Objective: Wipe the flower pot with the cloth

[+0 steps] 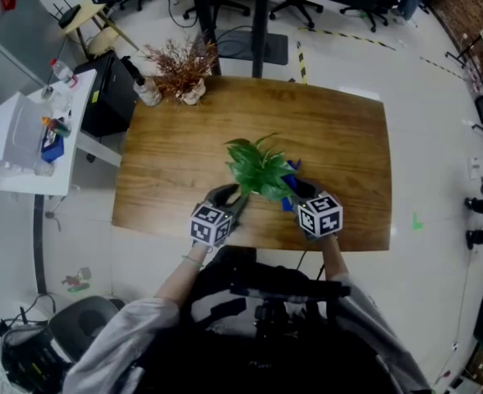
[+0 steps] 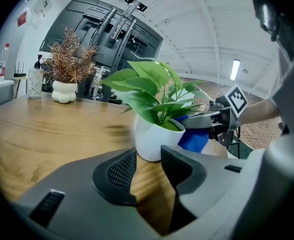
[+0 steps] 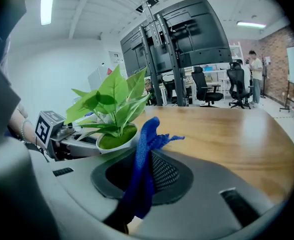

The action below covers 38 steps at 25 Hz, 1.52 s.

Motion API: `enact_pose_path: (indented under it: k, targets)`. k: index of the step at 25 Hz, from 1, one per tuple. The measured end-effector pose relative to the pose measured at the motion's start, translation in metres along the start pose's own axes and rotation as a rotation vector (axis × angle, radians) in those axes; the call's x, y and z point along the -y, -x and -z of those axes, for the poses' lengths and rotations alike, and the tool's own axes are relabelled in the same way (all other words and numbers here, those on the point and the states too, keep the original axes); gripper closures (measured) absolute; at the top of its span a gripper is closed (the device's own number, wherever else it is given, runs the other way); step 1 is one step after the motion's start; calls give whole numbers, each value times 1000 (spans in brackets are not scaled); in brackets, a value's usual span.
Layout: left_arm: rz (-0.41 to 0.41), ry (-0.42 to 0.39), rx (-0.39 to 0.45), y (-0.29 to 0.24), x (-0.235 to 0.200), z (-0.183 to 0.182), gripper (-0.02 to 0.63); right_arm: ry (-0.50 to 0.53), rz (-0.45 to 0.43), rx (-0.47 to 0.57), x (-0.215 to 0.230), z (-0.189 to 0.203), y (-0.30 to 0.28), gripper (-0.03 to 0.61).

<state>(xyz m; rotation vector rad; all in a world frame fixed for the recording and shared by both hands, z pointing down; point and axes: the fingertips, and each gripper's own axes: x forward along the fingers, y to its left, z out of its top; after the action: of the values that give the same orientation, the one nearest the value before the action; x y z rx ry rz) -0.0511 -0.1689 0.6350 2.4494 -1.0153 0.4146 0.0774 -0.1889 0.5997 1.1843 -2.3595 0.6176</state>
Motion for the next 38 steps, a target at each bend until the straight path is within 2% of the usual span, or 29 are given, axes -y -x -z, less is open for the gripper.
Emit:
enact_pose_path:
  k: [6, 13, 17, 25, 31, 35, 38]
  targets:
    - [-11, -40, -4, -2, -13, -10, 456, 75, -77, -12, -9, -11, -21, 502]
    - [-27, -28, 2, 1, -25, -13, 456, 17, -98, -59, -29, 14, -16, 503]
    - [-24, -20, 15, -1, -23, -16, 522, 0, -111, -75, -49, 28, -8, 503]
    - [-24, -8, 26, -3, -26, -16, 525, -49, -116, -113, -68, 51, -13, 502]
    - [-24, -3, 28, 0, -19, -12, 525, -73, -20, -59, -30, 30, 0, 503]
    - [-19, -3, 22, 1, -16, -8, 525, 0, 1, -15, -5, -2, -4, 502]
    - [-20, -3, 25, 1, -17, -11, 525, 60, -19, 7, 2, -24, -12, 503]
